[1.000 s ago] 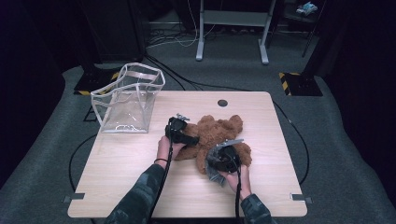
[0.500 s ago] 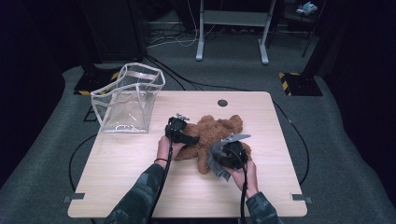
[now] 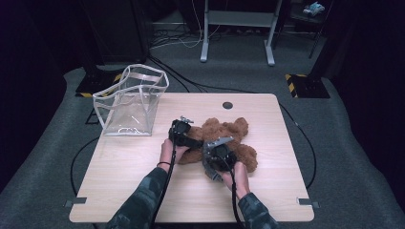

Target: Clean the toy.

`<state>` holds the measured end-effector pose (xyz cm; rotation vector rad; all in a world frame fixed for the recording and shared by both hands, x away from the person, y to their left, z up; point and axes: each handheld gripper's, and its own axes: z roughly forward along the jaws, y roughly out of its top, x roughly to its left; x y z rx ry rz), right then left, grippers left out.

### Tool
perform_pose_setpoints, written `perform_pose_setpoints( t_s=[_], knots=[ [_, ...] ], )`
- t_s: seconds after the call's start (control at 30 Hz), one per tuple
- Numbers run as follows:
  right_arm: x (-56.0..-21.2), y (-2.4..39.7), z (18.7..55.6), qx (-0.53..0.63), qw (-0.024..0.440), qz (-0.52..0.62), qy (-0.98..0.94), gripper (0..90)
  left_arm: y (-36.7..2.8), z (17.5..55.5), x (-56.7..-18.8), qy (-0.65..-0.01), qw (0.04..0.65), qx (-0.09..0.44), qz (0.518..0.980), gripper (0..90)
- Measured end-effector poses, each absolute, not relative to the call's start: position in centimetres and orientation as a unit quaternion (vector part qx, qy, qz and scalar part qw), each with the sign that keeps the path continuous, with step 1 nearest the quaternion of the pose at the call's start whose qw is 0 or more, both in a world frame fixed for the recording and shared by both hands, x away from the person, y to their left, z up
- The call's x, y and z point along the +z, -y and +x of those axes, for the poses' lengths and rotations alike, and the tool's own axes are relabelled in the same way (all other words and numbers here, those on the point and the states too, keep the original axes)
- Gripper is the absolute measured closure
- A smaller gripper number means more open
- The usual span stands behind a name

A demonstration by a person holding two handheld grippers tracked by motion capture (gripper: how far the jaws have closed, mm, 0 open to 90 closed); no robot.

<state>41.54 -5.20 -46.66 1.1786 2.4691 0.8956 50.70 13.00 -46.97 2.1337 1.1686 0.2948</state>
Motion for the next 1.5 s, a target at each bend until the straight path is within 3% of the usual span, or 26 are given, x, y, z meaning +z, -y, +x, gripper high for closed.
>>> perform_pose_setpoints(
  t_s=[0.73, 0.97, 1.1, 1.27, 1.5],
  knots=[
    [-48.8, 7.0, 38.4, 0.275, 0.096, 0.4, -0.869, 78.2, -13.2, 50.8, -46.9, -0.455, 0.34, 0.106, 0.816, 4.9],
    [-44.7, 5.9, 38.7, 0.318, 0.121, 0.372, -0.863, 77.6, -13.2, 51.0, -47.0, -0.454, 0.343, 0.103, 0.816, 4.9],
    [-43.0, 3.2, 40.4, 0.328, 0.144, 0.346, -0.867, 77.4, -13.3, 51.1, -47.0, -0.456, 0.346, 0.102, 0.813, 5.0],
    [-45.2, 1.2, 42.6, 0.306, 0.129, 0.353, -0.875, 77.3, -13.4, 51.1, -47.0, -0.458, 0.343, 0.099, 0.814, 5.0],
    [-47.8, 2.2, 41.9, 0.289, 0.105, 0.371, -0.876, 77.8, -13.3, 51.1, -47.0, -0.457, 0.343, 0.101, 0.814, 4.9]
  ],
)
